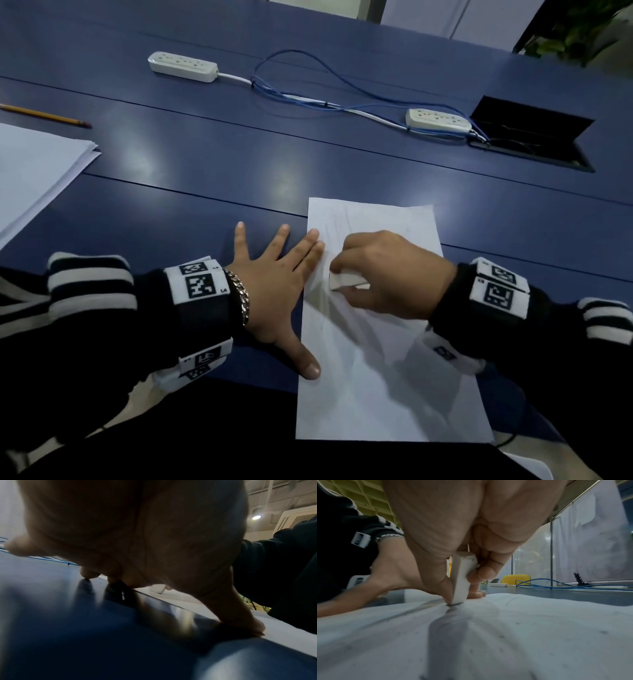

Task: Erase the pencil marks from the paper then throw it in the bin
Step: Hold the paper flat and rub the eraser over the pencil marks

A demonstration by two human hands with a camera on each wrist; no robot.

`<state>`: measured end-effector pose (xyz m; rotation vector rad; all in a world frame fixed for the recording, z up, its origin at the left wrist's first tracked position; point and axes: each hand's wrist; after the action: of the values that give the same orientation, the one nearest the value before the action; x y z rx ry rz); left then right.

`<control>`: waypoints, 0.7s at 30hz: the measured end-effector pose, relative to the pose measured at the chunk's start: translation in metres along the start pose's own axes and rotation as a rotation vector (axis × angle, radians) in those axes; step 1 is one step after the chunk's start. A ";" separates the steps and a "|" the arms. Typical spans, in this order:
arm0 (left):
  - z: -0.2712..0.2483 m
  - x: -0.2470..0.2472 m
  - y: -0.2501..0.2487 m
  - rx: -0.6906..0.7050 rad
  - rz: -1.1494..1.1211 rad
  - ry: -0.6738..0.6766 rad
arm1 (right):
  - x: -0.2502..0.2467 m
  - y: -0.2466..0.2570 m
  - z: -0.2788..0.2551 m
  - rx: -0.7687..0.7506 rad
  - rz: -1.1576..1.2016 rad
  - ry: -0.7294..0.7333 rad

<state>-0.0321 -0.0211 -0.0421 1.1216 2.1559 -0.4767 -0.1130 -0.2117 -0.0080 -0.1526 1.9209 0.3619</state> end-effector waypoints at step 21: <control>0.003 -0.001 -0.001 -0.013 0.010 0.010 | -0.005 0.009 0.003 -0.033 -0.057 0.043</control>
<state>-0.0315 -0.0236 -0.0438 1.1291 2.1580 -0.4531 -0.1115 -0.2023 -0.0025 -0.2384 1.9491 0.3542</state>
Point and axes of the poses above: each hand's wrist, its own z-axis towards the middle knuckle, its own x-axis out of the palm, y = z × x, and after that the axes turned 9 degrees about y, right-handed
